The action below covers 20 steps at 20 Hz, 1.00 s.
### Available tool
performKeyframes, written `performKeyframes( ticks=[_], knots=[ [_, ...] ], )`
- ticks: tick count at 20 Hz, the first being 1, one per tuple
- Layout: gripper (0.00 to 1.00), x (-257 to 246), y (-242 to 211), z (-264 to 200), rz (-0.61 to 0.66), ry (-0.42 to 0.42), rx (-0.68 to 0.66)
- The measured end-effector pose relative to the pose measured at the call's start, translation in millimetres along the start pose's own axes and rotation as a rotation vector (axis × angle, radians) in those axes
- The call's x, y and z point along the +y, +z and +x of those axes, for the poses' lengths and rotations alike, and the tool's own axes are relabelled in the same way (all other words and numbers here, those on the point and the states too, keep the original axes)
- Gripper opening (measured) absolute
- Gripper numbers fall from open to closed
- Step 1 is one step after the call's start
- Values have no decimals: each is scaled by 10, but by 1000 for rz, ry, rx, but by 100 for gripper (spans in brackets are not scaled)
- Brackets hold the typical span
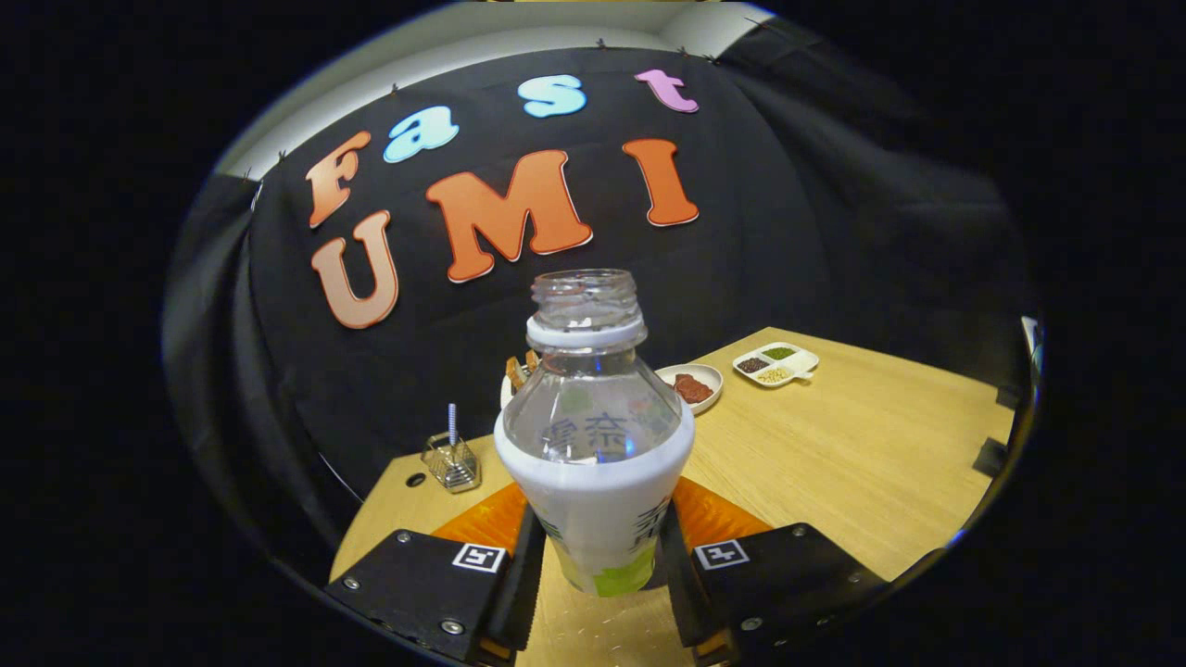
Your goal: Take the bottle from table, then pour the juice into the cup, finally place the bottle on the coaster
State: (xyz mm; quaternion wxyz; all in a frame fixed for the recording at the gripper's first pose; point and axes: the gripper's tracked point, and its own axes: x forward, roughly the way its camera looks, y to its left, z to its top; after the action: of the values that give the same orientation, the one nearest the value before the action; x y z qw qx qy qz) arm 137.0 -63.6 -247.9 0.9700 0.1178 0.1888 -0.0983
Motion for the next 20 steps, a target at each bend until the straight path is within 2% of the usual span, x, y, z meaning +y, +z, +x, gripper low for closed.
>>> performKeyframes(
  ticks=[2,7,14,20],
  knots=[
    [60,-59,-127,112,-65,-41,26],
    [60,7,-361,381,-140,-62,44],
    [63,-53,-763,604,-166,-77,86],
    [67,-22,-811,714,-154,-82,99]
  ],
)
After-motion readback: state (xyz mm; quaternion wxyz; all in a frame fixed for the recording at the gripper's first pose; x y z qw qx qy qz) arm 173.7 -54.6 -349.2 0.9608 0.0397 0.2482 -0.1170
